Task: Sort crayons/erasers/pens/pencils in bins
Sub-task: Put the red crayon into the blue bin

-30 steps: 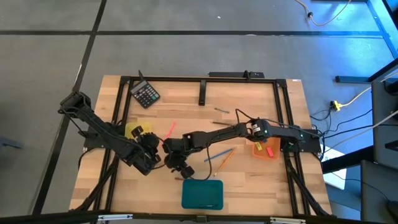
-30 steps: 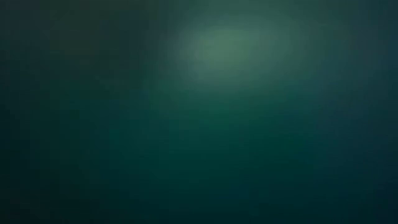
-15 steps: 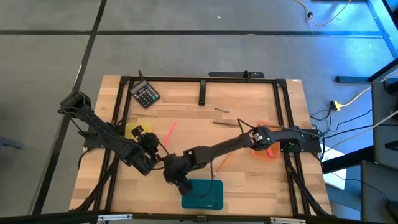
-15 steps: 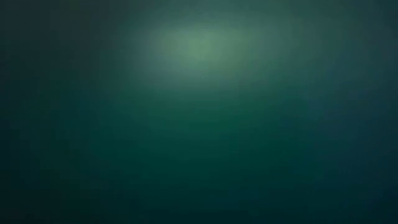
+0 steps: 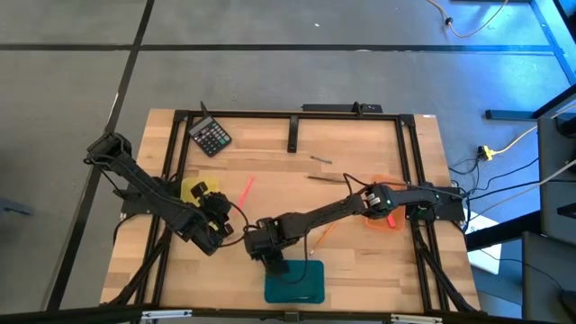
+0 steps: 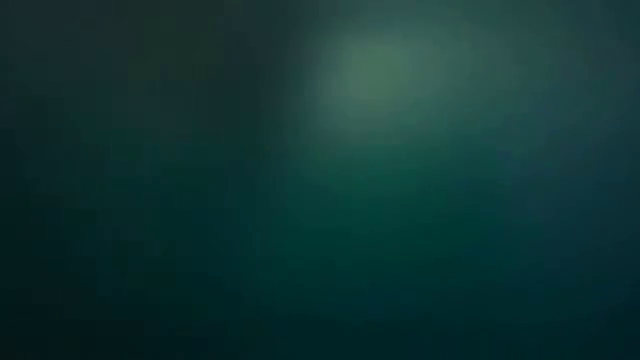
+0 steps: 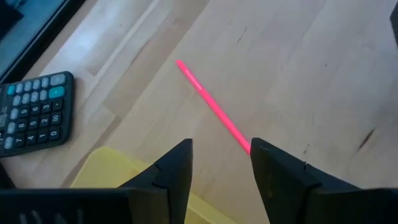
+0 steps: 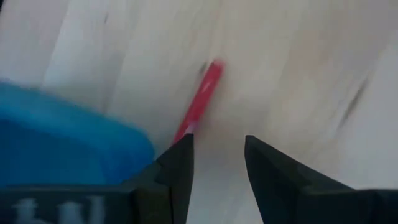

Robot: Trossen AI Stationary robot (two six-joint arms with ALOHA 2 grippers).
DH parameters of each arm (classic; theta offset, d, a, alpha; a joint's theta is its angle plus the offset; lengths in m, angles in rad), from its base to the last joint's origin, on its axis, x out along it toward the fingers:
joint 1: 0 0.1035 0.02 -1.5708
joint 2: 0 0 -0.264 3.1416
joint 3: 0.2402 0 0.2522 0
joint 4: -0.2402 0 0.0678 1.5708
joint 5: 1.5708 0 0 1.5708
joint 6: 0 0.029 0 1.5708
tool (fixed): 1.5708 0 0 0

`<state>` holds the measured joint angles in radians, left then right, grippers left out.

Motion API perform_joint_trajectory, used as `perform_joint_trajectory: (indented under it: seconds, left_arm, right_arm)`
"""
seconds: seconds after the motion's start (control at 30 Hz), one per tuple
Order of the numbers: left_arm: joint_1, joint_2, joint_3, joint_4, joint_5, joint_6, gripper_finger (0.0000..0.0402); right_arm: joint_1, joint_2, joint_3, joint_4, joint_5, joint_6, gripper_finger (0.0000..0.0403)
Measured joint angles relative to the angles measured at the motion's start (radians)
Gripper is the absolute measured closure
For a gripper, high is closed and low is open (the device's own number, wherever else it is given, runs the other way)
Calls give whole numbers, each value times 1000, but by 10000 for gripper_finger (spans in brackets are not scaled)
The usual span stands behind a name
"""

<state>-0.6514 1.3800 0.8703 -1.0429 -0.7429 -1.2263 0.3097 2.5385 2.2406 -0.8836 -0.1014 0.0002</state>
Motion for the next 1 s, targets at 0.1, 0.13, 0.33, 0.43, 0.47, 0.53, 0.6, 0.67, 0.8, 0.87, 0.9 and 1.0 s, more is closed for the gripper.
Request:
perform_joint_trajectory:
  seconds: [0.1, 0.13, 0.33, 0.43, 0.47, 0.53, 0.6, 0.67, 0.8, 0.87, 0.9, 1.0]
  left_arm:
    - [-8, 0, 0, 17, 0, 0, 246]
    - [-12, 0, 0, 22, 0, -1, 246]
    - [-41, 0, 0, 35, -7, -9, 246]
    - [-51, 0, 0, 35, -8, -23, 246]
    - [-54, 0, 0, 35, -8, -24, 246]
    - [-61, 0, 0, 35, -8, -25, 246]
    - [-65, 0, 0, 35, -8, -27, 246]
    - [-69, 0, 0, 35, -8, -27, 246]
    - [-70, 0, 0, 34, -9, -24, 246]
    - [-70, 0, 0, 34, -14, -23, 246]
    - [-70, 0, 0, 34, -15, -23, 246]
    - [-70, 0, 0, 34, -16, -21, 246]
  right_arm:
    - [10, 0, 0, -49, -49, 5, 257]
    - [14, 0, 0, -49, -58, 15, 257]
    - [18, -2, 0, 18, -78, 22, 257]
    - [15, -2, 0, 76, -75, 21, 257]
    - [14, -2, 0, 94, -76, 22, 257]
    - [12, -2, 0, 131, -76, 22, 257]
    - [12, -3, 0, 147, -76, 17, 257]
    - [12, -3, -13, 185, -76, 6, 257]
    - [15, -3, -54, 244, -76, -8, 257]
    - [15, -5, -77, 262, -79, -13, 257]
    - [15, -6, -89, 266, -73, -16, 257]
    - [15, -5, -109, 254, -48, -33, 257]
